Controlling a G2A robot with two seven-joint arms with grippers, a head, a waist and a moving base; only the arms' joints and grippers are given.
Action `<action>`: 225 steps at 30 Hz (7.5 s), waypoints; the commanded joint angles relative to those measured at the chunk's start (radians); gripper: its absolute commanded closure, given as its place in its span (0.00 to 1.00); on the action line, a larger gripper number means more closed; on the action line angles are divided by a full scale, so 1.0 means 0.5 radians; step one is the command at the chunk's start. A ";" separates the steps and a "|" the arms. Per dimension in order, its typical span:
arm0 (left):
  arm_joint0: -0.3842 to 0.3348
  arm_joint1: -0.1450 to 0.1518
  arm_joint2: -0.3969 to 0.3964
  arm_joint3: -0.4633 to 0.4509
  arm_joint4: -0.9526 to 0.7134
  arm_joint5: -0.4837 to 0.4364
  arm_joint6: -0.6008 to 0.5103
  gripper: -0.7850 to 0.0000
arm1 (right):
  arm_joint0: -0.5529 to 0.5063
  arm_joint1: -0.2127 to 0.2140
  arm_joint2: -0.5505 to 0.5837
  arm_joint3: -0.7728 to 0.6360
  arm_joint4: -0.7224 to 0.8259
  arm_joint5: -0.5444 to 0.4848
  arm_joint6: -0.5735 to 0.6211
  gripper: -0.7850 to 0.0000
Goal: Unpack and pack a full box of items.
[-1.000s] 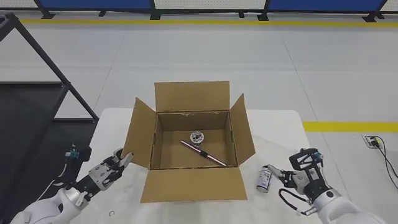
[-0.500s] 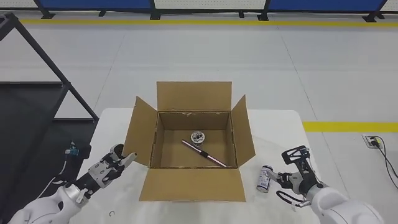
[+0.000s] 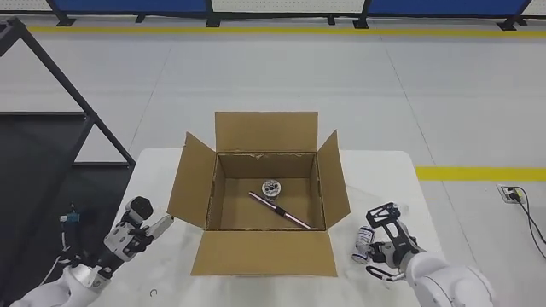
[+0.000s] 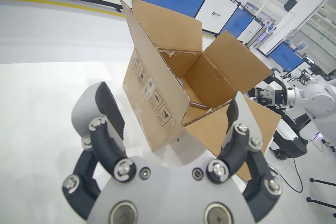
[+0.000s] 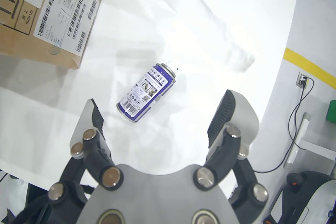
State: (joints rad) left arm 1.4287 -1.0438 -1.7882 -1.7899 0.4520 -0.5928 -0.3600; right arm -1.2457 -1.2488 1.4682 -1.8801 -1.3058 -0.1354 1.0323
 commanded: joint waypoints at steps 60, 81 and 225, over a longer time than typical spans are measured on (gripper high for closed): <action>-0.034 0.009 0.037 0.009 0.009 -0.011 -0.012 0.00 | 0.004 0.032 0.073 -0.928 0.421 0.063 -0.225 1.00; -0.052 0.002 0.070 -0.005 -0.093 0.091 0.029 0.00 | 0.038 0.030 -0.086 -0.936 0.462 -0.022 -0.327 1.00; 0.065 -0.016 -0.036 0.010 -0.443 0.220 0.224 0.00 | 1.197 -0.585 -0.870 0.815 0.174 0.970 -0.178 0.00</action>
State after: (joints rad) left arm 1.4610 -1.0520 -1.8063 -1.7848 0.2307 -0.4830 -0.2481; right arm -0.5974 -1.5501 0.9983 -1.3819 -1.2276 0.3758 0.9473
